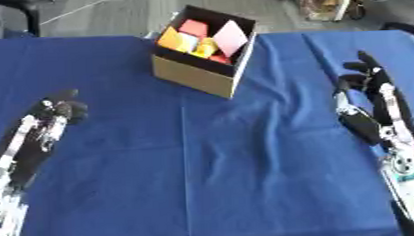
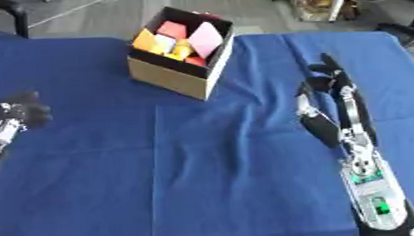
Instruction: Pick up objects on the table and place them in the box.
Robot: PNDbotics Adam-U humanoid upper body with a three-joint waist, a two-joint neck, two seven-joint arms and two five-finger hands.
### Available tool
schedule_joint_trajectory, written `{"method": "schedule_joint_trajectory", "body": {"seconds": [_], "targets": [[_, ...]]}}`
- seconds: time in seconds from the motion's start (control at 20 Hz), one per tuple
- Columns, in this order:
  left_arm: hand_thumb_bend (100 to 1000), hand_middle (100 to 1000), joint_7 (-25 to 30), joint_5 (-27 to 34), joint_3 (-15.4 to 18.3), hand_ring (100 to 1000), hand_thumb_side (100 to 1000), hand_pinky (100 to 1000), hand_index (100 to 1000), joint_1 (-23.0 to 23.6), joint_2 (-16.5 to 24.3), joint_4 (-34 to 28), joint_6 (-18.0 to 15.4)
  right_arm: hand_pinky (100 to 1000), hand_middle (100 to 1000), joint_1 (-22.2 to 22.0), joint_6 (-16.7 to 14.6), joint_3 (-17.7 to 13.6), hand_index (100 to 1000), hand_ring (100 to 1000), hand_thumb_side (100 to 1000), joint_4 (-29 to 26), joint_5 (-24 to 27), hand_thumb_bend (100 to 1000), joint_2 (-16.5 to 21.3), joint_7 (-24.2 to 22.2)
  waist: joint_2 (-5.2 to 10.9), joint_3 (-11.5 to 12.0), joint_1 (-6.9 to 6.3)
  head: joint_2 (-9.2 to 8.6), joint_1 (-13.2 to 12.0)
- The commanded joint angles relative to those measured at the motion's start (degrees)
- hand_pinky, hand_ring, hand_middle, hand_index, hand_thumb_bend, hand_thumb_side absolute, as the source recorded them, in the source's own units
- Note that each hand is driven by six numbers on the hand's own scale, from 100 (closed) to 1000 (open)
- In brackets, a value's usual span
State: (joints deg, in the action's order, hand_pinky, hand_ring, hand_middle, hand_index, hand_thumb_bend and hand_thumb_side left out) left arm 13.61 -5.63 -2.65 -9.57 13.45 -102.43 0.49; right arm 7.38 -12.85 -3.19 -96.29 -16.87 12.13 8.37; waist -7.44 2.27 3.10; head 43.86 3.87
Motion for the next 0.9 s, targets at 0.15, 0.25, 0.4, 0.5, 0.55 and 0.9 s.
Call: {"method": "schedule_joint_trajectory", "body": {"seconds": [0.15,0.25,0.4,0.5,0.55,0.9], "targets": [[100,649,-0.1,0.6,-0.2,699,802,798,865,-0.2,-0.1,-0.6,-0.2,787,780,0.1,-0.5,-0.5,966,747,292,-0.6,1.0,100,0.7,1.1,0.25,-0.2,0.46,0.26,0.1],[100,643,-0.2,0.9,-0.3,693,804,796,862,-0.2,-0.2,-0.6,-0.1,784,778,-0.2,-0.6,-0.5,968,743,306,-0.5,1.1,100,0.7,1.3,0.21,-0.2,0.40,0.26,0.1],[100,638,-0.5,1.2,-0.4,689,805,794,858,-0.2,-0.2,-0.5,-0.1,782,772,-0.4,-0.6,-0.4,967,736,318,-0.6,1.3,100,0.6,1.5,0.19,-0.2,0.38,0.26,0.4],[100,636,-0.6,1.4,-0.5,687,805,794,856,-0.2,-0.3,-0.5,0.0,781,768,-0.4,-0.6,-0.4,967,733,324,-0.6,1.3,100,0.6,1.7,0.14,-0.4,0.33,0.26,0.7],[100,636,-0.6,1.5,-0.6,687,805,794,856,-0.2,-0.3,-0.5,0.0,780,767,-0.4,-0.6,-0.4,967,732,327,-0.6,1.3,100,0.6,1.7,0.11,-0.5,0.30,0.26,0.7],[100,639,-1.4,2.4,-0.5,692,799,793,857,-0.4,-0.4,-0.6,-0.2,776,754,-0.2,-0.8,-0.5,964,718,335,-0.8,1.5,100,0.5,2.0,0.10,-0.6,0.16,0.26,0.6]]}}
